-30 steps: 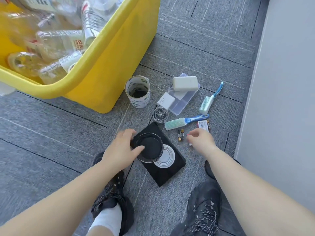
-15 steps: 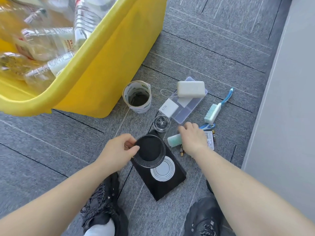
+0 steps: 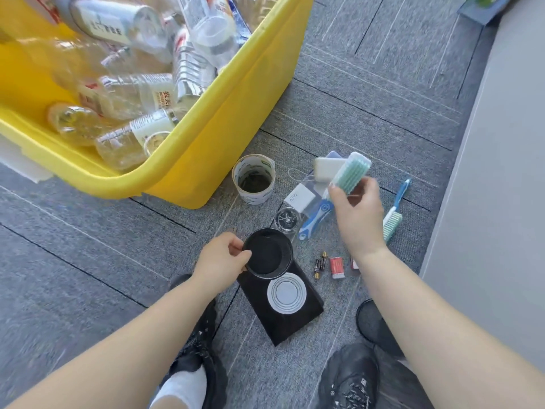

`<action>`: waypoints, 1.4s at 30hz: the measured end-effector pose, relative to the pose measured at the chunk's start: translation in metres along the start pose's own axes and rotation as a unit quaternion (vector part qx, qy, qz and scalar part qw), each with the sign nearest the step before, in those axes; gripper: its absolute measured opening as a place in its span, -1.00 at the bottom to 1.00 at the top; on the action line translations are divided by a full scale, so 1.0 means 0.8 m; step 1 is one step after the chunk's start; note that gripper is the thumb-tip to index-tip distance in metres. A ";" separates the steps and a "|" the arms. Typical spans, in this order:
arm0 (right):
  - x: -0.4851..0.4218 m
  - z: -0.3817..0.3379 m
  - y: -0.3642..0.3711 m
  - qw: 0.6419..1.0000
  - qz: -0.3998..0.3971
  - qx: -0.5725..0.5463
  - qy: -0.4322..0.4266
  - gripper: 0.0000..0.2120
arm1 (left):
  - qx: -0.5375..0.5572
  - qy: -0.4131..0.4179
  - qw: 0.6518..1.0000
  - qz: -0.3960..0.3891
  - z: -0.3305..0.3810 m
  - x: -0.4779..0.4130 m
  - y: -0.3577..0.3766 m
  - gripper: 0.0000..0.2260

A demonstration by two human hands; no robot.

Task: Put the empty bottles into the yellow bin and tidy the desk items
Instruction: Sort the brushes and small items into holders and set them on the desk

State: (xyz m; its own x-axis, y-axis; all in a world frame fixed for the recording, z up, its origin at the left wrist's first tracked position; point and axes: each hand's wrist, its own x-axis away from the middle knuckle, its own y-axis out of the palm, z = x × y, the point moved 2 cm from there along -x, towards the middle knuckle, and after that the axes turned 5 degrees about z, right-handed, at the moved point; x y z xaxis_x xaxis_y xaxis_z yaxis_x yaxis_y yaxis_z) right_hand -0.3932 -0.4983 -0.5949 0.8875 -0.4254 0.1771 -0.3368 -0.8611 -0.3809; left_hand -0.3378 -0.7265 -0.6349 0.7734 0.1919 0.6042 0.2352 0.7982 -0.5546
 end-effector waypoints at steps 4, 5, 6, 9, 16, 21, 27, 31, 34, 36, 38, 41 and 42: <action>0.027 -0.012 0.012 0.998 -0.041 -0.049 0.009 -0.67 | 0.003 -0.004 1.000 0.020 -0.010 0.006 -0.001 -0.89; 0.034 -0.012 0.014 0.997 -0.052 -0.049 0.001 -0.66 | -0.004 -0.001 1.000 0.023 -0.013 0.007 -0.001 -0.90; 0.040 -0.014 0.015 0.997 -0.058 -0.054 -0.007 -0.66 | -0.007 0.001 1.000 0.026 -0.017 0.007 -0.002 -0.91; 0.052 -0.025 0.019 0.994 -0.064 -0.085 -0.026 -0.66 | 0.010 -0.016 0.999 0.037 -0.026 0.007 -0.003 -0.93; 0.072 -0.027 0.022 0.988 -0.024 -0.144 -0.048 -0.66 | 0.005 -0.020 0.998 0.062 -0.031 0.003 -0.005 -0.96; 0.072 -0.036 0.019 0.982 -0.009 -0.176 -0.063 -0.65 | 0.031 -0.042 0.997 0.060 -0.024 -0.001 -0.003 -0.94; 0.072 -0.026 0.020 0.984 -0.037 -0.168 -0.047 -0.65 | 0.052 -0.039 0.997 0.052 -0.013 0.005 0.011 -0.92; 0.089 0.023 0.023 0.994 -0.097 -0.050 0.014 -0.64 | 0.069 -0.021 0.997 0.035 -0.004 0.012 0.019 -0.93; 0.093 0.038 0.019 0.994 -0.096 -0.038 0.027 -0.65 | 0.048 0.002 0.998 0.034 0.002 0.015 0.023 -0.93; 0.090 0.036 0.016 0.994 -0.099 -0.048 0.023 -0.67 | 0.045 0.003 0.998 0.037 0.004 0.015 0.024 -0.93; 0.085 0.031 0.013 0.993 -0.098 -0.061 0.021 -0.69 | 0.045 0.001 0.998 0.044 0.007 0.016 0.023 -0.93; 0.072 0.014 0.005 0.993 -0.072 -0.095 0.021 -0.68 | 0.059 0.009 0.996 0.064 0.015 0.018 0.017 -0.93; 0.066 0.008 0.002 0.990 -0.072 -0.117 0.029 -0.65 | 0.060 0.014 0.996 0.070 0.018 0.019 0.014 -0.93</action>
State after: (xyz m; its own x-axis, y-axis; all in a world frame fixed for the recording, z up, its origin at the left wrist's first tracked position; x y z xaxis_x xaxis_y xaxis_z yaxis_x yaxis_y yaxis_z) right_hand -0.3449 -0.5206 -0.5920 0.9139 -0.3038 0.2693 -0.2784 -0.9518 -0.1291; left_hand -0.3321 -0.7065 -0.6237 0.8107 0.2906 0.5083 0.0538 0.8275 -0.5589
